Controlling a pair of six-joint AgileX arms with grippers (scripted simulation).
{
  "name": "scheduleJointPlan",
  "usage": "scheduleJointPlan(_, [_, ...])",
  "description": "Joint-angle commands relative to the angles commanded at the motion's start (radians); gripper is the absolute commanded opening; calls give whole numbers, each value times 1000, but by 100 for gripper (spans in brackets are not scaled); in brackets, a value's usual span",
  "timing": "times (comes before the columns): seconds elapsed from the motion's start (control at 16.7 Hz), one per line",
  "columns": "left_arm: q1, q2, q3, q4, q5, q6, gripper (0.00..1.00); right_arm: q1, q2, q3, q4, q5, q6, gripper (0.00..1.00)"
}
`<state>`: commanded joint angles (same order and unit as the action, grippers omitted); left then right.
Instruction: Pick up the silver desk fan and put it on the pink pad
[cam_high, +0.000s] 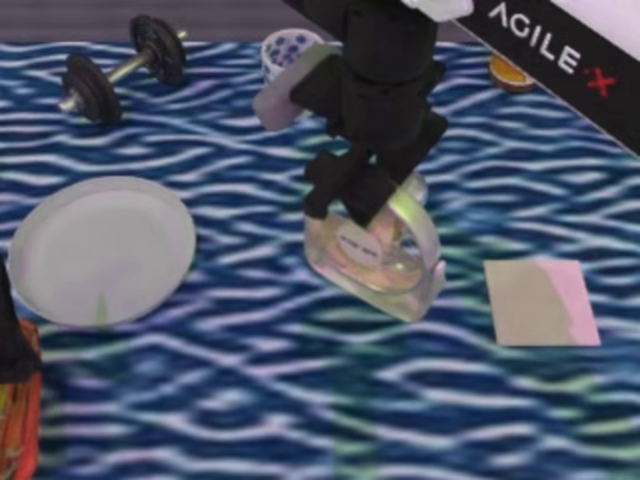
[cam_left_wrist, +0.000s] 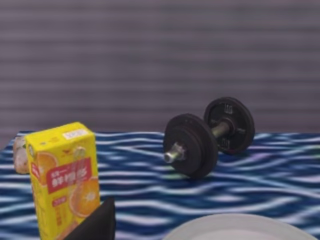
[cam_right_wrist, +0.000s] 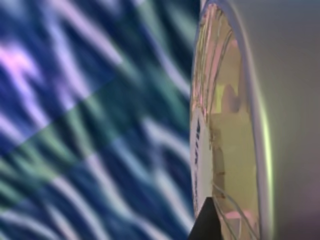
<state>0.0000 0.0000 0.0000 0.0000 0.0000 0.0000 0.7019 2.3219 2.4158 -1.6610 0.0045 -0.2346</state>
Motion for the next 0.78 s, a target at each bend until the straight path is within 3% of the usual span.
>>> scheduleJointPlan(0.3, [0, 0, 0, 0, 0, 0, 100, -43, -53, -92, 26, -1, -113, 0])
scheduleJointPlan(0.78, [0, 0, 0, 0, 0, 0, 100, -243, -332, -502, 177, -5, -678, 0])
